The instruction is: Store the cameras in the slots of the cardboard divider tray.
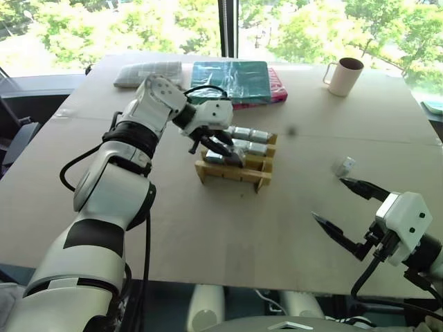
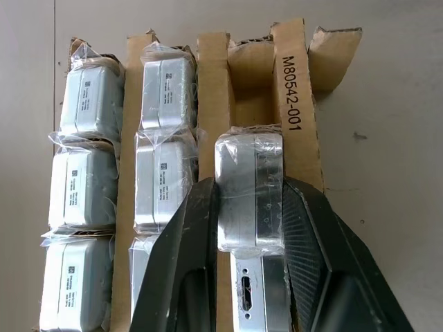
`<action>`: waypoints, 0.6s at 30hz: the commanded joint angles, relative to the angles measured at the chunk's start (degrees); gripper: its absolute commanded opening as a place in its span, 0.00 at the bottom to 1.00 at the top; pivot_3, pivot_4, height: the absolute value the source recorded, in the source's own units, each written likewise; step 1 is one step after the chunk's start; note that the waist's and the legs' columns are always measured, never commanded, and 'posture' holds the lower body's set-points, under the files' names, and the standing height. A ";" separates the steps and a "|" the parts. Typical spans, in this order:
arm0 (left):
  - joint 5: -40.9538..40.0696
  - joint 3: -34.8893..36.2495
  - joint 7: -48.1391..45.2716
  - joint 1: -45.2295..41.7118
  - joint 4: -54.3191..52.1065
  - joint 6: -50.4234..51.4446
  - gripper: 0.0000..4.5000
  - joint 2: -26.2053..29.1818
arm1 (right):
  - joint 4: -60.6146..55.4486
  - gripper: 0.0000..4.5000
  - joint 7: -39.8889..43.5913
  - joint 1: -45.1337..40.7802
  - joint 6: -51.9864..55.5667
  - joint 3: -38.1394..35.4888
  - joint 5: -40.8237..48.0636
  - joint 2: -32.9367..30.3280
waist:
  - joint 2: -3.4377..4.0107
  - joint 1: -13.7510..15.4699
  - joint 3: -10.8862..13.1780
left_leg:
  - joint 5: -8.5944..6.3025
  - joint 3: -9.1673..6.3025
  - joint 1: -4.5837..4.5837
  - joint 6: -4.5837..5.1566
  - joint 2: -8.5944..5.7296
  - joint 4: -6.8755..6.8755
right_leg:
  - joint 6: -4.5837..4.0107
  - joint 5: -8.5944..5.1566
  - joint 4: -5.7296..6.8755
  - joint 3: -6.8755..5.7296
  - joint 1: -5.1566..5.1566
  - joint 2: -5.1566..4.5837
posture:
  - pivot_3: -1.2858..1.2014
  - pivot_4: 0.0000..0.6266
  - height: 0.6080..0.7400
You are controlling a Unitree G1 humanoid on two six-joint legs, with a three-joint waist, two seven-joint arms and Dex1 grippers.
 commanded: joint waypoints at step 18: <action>-7.51 3.90 -0.35 3.77 -8.05 9.65 0.69 0.15 | -2.26 0.99 -1.39 0.30 -1.00 -0.42 0.14 -0.93 | 0.08 -0.04 -0.14 | 0.00 -0.03 0.01 0.00 0.03 0.08 | 0.00 0.00 0.04 -0.01 0.05 0.02 | 0.52 0.24 1.00</action>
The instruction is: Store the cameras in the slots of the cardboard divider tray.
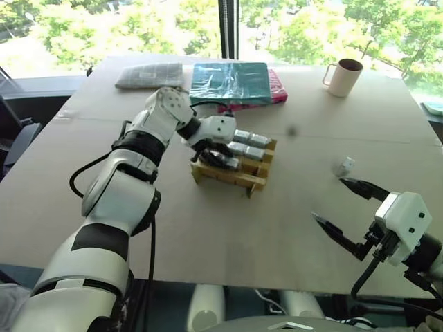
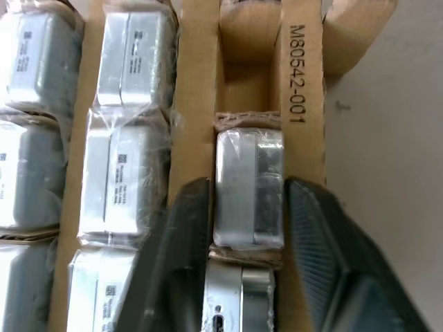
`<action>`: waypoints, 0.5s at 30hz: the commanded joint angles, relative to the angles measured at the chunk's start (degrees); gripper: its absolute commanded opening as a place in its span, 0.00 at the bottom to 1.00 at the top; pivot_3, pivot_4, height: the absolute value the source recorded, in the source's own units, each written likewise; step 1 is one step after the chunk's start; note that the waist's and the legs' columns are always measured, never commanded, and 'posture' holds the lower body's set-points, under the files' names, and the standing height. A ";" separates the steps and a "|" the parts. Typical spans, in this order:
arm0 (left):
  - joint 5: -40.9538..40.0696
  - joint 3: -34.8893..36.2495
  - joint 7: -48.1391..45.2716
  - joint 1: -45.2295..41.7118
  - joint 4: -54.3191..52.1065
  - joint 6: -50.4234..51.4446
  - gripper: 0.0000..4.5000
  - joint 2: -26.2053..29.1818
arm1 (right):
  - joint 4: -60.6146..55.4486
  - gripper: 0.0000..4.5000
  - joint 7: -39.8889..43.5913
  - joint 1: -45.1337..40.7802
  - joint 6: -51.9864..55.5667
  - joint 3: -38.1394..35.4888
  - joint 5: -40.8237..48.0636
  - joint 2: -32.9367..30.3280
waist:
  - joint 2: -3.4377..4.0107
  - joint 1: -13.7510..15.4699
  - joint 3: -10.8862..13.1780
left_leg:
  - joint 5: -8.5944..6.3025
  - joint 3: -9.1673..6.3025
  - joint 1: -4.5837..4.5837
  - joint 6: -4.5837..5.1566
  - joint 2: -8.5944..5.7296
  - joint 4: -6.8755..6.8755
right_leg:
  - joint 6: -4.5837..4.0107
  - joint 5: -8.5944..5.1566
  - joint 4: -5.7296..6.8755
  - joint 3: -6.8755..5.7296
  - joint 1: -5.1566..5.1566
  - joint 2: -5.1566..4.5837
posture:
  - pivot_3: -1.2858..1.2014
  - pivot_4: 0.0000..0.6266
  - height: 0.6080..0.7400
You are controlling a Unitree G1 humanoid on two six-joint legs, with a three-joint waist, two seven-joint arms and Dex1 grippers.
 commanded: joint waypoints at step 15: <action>-40.84 33.46 27.19 30.63 -53.41 35.66 0.85 4.38 | 8.18 0.99 -21.65 -19.14 23.88 6.22 -2.33 5.09 | 0.02 -1.18 0.05 | 0.01 -0.16 0.05 0.01 0.27 0.28 | 0.14 0.11 0.15 0.10 0.04 -0.16 | 0.52 0.24 1.00</action>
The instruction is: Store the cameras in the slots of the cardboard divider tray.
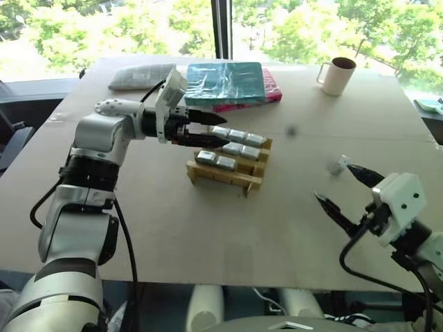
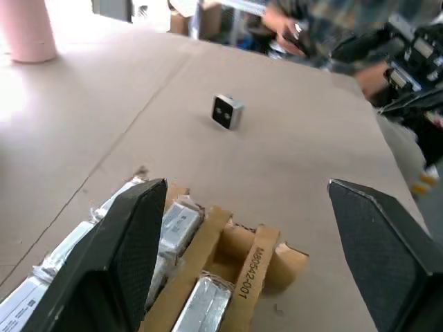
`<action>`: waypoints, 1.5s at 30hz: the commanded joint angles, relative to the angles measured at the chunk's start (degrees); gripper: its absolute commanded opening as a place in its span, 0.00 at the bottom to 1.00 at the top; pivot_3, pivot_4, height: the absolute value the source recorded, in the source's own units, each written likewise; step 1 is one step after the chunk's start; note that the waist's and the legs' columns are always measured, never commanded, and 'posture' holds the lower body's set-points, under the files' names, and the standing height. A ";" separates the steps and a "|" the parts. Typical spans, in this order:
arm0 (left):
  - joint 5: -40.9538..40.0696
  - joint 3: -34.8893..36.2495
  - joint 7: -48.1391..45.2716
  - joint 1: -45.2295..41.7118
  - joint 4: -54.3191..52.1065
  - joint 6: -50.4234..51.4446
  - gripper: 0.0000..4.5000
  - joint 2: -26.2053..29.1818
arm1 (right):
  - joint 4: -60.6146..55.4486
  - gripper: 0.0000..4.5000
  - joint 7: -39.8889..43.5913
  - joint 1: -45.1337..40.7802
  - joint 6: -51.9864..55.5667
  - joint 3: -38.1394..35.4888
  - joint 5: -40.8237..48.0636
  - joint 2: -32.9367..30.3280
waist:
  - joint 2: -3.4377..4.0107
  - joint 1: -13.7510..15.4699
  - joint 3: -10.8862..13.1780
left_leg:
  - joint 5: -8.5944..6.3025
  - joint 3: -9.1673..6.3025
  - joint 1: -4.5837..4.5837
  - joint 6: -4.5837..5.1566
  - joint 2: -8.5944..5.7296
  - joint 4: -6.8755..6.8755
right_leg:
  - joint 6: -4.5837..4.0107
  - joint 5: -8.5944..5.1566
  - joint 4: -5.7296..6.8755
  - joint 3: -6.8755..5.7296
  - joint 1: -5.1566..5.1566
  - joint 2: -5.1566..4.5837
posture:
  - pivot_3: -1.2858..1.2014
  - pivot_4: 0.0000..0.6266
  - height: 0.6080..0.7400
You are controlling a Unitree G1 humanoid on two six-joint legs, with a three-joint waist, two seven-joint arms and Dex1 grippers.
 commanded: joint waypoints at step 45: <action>-11.54 22.74 1.97 50.84 -31.83 -6.55 1.00 4.86 | 38.22 0.17 28.11 -46.00 -2.78 31.09 -6.44 11.13 | 0.23 -0.49 0.02 | -0.06 0.36 0.12 0.07 0.18 -0.49 | -0.15 0.09 -0.19 0.29 -0.31 0.28 | 0.52 0.24 1.00</action>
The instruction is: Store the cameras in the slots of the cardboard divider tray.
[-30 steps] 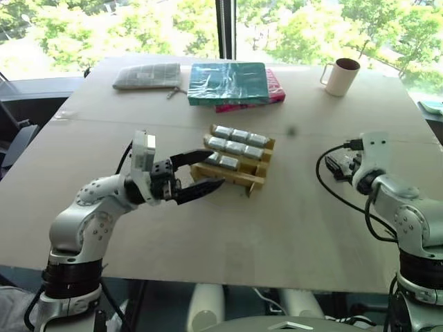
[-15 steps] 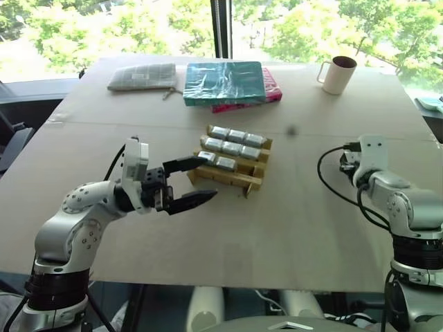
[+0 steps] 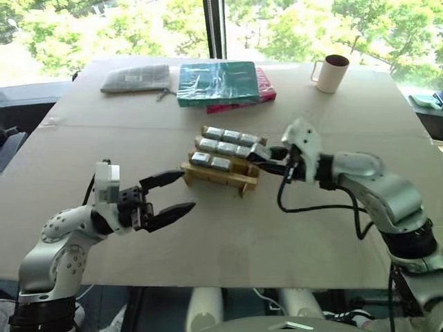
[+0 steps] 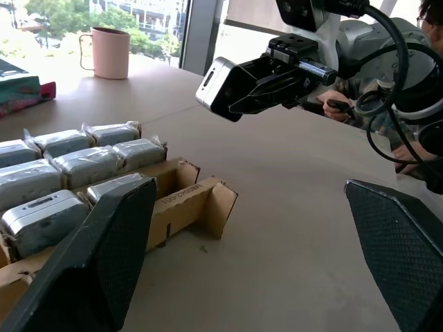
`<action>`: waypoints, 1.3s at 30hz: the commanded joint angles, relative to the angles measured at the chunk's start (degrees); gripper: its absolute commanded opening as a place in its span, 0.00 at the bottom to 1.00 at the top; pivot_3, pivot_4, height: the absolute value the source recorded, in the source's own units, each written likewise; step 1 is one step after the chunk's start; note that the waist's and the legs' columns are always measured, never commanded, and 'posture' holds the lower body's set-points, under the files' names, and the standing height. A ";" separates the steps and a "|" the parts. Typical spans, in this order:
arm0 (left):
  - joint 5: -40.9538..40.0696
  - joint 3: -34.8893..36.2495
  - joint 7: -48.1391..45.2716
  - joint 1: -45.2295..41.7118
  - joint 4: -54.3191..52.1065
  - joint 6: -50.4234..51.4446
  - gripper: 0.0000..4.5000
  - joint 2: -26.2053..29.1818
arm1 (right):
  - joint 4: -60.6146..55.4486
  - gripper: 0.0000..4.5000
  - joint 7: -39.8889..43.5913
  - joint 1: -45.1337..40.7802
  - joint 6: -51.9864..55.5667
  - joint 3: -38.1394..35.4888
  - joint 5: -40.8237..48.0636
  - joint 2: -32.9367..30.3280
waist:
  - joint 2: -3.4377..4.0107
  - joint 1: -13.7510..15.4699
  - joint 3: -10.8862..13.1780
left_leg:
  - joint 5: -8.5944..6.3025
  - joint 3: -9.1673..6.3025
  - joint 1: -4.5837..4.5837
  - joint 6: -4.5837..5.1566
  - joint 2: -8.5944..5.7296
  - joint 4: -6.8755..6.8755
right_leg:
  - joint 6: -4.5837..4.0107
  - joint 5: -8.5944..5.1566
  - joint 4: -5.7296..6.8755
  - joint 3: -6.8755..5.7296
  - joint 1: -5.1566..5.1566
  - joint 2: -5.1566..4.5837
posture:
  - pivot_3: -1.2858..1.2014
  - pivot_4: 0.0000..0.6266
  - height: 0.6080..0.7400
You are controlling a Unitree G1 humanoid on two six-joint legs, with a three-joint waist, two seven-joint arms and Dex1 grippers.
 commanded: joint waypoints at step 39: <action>0.04 0.67 8.06 3.63 -4.54 -0.93 1.00 -2.74 | 10.32 0.99 7.06 -2.08 -11.49 0.94 -13.40 3.68 | 0.04 0.83 0.01 | -0.06 0.19 -0.15 0.06 -0.05 -0.04 | -0.12 0.08 -0.06 -0.05 -0.12 -0.42 | 0.52 0.24 1.00</action>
